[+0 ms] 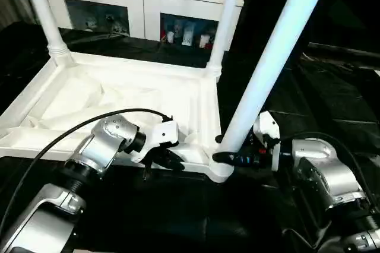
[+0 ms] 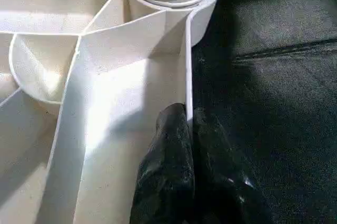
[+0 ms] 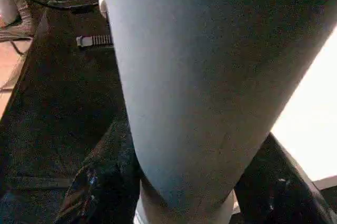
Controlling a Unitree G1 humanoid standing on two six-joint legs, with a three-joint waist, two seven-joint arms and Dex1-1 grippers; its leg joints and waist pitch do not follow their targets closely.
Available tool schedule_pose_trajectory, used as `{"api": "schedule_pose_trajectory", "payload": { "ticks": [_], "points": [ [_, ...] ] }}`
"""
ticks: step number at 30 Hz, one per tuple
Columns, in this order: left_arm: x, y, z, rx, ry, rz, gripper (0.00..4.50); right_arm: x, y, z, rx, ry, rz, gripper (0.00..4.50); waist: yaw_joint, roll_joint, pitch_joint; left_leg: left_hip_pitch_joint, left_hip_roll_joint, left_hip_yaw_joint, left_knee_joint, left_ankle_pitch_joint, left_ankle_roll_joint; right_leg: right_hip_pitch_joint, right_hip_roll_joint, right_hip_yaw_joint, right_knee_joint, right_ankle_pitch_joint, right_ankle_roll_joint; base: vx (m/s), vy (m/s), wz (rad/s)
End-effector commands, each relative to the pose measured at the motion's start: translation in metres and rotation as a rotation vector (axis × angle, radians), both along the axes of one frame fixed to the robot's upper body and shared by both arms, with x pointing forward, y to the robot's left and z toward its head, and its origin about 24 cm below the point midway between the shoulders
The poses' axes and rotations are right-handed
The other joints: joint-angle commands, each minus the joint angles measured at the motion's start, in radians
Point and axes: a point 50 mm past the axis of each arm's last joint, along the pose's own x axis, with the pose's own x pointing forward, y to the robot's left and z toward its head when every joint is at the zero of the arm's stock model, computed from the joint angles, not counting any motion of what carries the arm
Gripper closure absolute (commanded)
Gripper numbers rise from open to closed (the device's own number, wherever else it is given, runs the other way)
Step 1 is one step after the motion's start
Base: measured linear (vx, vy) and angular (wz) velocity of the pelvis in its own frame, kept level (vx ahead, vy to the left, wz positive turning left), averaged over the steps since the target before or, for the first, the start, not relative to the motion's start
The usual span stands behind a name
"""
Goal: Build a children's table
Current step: Pick table leg
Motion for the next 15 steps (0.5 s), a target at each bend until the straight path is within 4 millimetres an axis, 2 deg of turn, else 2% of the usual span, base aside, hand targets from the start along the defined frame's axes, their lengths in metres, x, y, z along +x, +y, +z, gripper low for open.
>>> {"api": "schedule_pose_trajectory", "payload": {
  "ticks": [1, 4, 5, 7, 10, 11, 13, 14, 15],
  "points": [
    [0.001, -0.013, 0.011, -0.054, 0.004, -0.105, 4.50, -0.022, -0.005, -0.039, -0.101, 0.182, 0.028, 2.64, -0.004, 0.024, -0.043, 0.016, 0.020, -0.003, -0.073, -0.308, 0.009, 0.032, -0.030, 0.016, -0.058, -0.139, -0.219, 0.000, 0.000, 0.00],
    [0.003, -0.012, 0.012, -0.050, 0.004, -0.119, 4.50, -0.023, -0.003, -0.039, -0.095, 0.180, 0.038, 2.64, -0.002, 0.021, -0.043, 0.017, 0.020, -0.002, -0.072, -0.306, 0.015, 0.034, -0.029, 0.015, -0.057, -0.124, -0.227, 0.000, 0.000, 0.00],
    [0.006, -0.011, 0.011, -0.041, -0.006, -0.112, 4.50, -0.023, -0.005, -0.043, -0.115, 0.172, 0.035, 2.64, -0.001, 0.017, -0.045, 0.017, 0.019, -0.002, -0.071, -0.309, 0.016, 0.034, -0.030, 0.015, -0.058, -0.132, -0.226, 0.000, 0.000, 0.00],
    [0.010, -0.011, 0.011, -0.044, -0.013, -0.083, 4.50, -0.021, -0.006, -0.046, -0.117, 0.170, 0.005, 2.64, 0.001, 0.018, -0.043, 0.017, 0.021, -0.002, -0.073, -0.332, 0.010, 0.033, -0.033, 0.015, -0.061, -0.166, -0.224, 0.000, 0.000, 0.00],
    [0.015, -0.012, 0.009, -0.052, -0.020, -0.014, 4.50, -0.015, -0.006, -0.048, -0.104, 0.169, -0.070, 2.64, 0.001, 0.017, -0.038, 0.021, 0.022, -0.006, -0.079, -0.405, -0.006, 0.027, -0.038, 0.015, -0.072, -0.287, -0.204, 0.000, 0.000, 0.00],
    [0.017, -0.013, 0.008, -0.059, -0.024, 0.030, 4.50, -0.008, -0.008, -0.049, -0.096, 0.166, -0.148, 2.64, 0.001, 0.018, -0.036, 0.021, 0.022, -0.007, -0.080, -0.421, -0.009, 0.026, -0.039, 0.016, -0.074, -0.315, -0.198, 0.000, 0.000, 0.00],
    [0.021, -0.016, 0.005, -0.075, -0.029, 0.101, 4.50, 0.003, -0.011, -0.052, -0.086, 0.166, -0.294, 2.64, -0.003, 0.018, -0.033, 0.025, 0.021, -0.014, -0.082, -0.476, -0.030, 0.019, -0.045, 0.014, -0.086, -0.443, -0.168, 0.000, 0.000, 0.00],
    [0.021, -0.016, 0.005, -0.075, -0.029, 0.101, 4.50, 0.003, -0.011, -0.052, -0.086, 0.166, -0.294, 2.64, -0.006, 0.017, -0.032, 0.024, 0.019, -0.016, -0.083, -0.485, -0.035, 0.019, -0.045, 0.013, -0.088, -0.474, -0.157, -0.058, 0.001, -0.06],
    [0.024, -0.018, 0.002, -0.086, -0.027, 0.163, 4.50, 0.011, -0.014, -0.055, -0.087, 0.176, -0.412, 2.64, -0.011, 0.018, -0.033, 0.023, 0.019, -0.022, -0.085, -0.500, -0.043, 0.020, -0.047, 0.010, -0.092, -0.518, -0.139, -0.058, 0.001, -0.06]
  ]
}}
